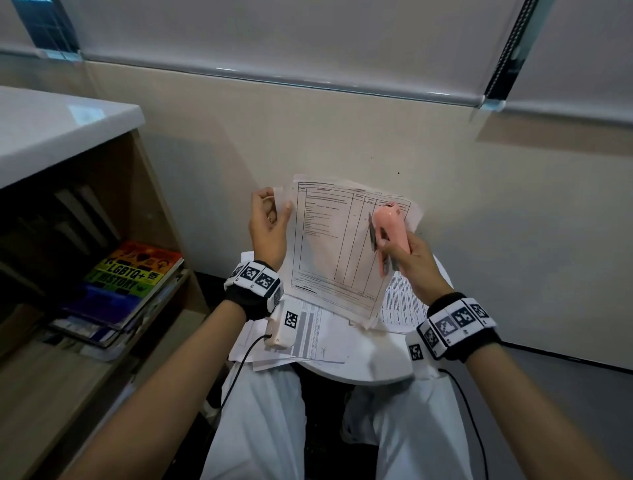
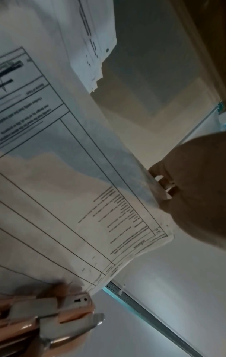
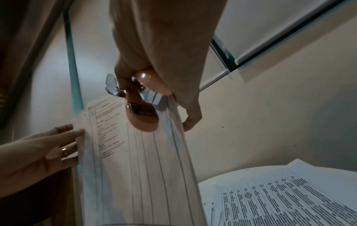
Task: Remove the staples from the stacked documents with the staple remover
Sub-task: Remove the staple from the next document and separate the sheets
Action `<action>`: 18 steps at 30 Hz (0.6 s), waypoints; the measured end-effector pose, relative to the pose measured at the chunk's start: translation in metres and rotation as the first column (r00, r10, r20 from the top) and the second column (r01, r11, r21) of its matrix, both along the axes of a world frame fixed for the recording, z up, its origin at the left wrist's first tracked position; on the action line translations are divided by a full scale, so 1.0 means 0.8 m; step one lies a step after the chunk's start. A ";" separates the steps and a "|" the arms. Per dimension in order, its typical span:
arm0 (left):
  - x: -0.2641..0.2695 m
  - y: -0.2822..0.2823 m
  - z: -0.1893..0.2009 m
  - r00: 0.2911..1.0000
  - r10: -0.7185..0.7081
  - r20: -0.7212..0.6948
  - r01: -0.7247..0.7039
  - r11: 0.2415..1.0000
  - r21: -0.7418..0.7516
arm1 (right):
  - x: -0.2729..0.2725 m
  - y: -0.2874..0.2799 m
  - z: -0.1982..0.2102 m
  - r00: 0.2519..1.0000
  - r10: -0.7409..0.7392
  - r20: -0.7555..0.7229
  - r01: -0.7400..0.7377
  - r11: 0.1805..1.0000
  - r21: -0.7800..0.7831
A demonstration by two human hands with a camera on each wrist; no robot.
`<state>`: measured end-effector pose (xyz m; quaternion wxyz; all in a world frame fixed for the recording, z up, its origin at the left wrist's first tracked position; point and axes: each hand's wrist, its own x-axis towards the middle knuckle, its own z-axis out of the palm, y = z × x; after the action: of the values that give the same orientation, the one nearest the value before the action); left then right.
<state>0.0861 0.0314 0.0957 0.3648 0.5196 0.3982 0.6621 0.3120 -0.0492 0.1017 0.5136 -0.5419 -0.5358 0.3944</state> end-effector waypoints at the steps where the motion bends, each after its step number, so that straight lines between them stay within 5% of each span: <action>1: 0.000 -0.003 0.000 1.000 -0.001 0.011 0.001 1.000 0.019 | 0.000 -0.001 0.001 1.000 -0.005 -0.006 0.005 1.000 -0.006; 10: -0.005 -0.013 0.007 0.994 -0.097 -0.051 0.102 0.990 0.097 | 0.011 -0.010 0.002 0.985 -0.011 -0.169 0.002 0.999 -0.053; 18: -0.008 -0.011 0.011 0.918 0.004 -0.397 0.147 0.925 0.350 | 0.021 -0.008 0.002 0.967 0.064 -0.247 -0.078 0.996 -0.048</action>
<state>0.0793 0.0226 0.1041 0.1969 0.7154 0.3100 0.5944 0.3291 -0.0552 0.1036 0.5457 -0.4839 -0.4759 0.4915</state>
